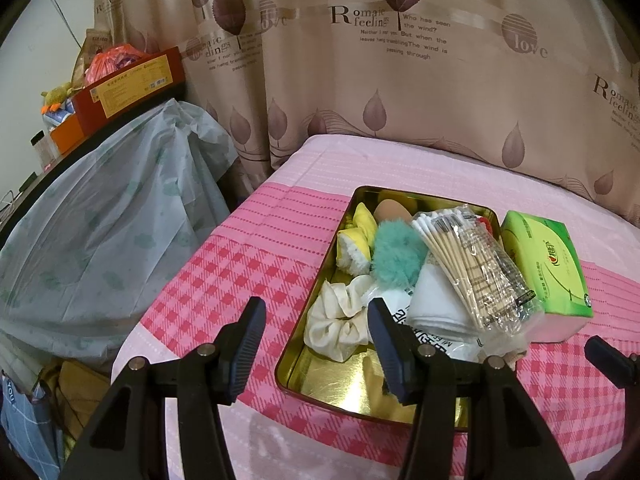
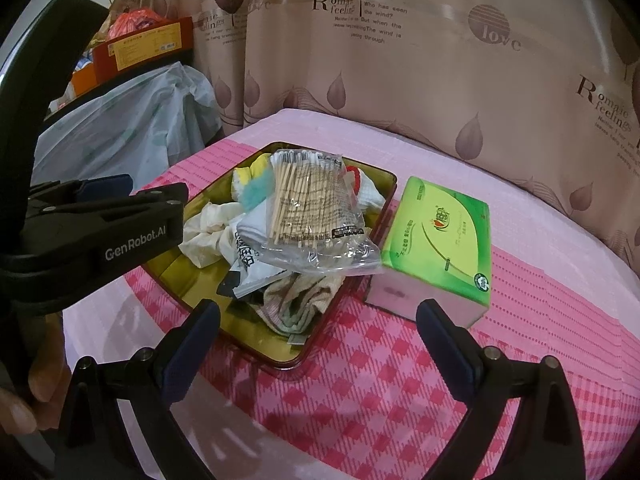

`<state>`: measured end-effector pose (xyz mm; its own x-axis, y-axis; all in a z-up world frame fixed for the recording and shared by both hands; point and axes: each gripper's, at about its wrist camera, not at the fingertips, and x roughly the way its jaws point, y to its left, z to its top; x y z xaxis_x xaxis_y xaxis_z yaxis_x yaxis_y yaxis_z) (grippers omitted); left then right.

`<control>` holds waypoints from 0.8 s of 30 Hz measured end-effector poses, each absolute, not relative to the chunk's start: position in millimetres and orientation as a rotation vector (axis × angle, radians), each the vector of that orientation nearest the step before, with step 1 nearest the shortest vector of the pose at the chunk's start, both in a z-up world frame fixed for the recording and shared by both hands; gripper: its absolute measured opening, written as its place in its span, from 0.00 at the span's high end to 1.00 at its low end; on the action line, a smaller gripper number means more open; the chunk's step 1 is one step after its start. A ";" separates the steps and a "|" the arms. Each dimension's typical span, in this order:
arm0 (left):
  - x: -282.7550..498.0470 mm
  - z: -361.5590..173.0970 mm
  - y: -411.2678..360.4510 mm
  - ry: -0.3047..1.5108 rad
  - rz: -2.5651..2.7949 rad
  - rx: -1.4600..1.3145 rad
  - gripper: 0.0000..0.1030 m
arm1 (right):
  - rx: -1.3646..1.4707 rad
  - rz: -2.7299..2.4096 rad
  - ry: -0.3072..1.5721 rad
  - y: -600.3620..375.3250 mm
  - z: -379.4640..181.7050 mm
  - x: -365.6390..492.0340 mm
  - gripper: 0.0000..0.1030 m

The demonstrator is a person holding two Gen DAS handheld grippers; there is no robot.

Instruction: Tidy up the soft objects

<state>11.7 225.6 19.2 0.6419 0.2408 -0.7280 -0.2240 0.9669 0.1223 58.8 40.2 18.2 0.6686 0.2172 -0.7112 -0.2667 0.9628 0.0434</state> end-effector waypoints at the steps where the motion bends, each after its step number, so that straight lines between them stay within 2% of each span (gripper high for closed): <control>1: 11.7 19.4 225.0 0.832 0.267 0.024 0.47 | -0.067 0.274 0.794 40.3 17.8 58.7 0.06; 24: 14.3 18.9 223.7 0.837 0.258 0.031 0.47 | -0.068 0.277 0.805 41.5 13.0 57.5 0.05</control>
<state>14.3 223.7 18.9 0.6404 0.2384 -0.7301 -0.2144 0.9683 0.1282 57.5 41.5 13.0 0.6592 0.2192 -0.7193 -0.2706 0.9616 0.0450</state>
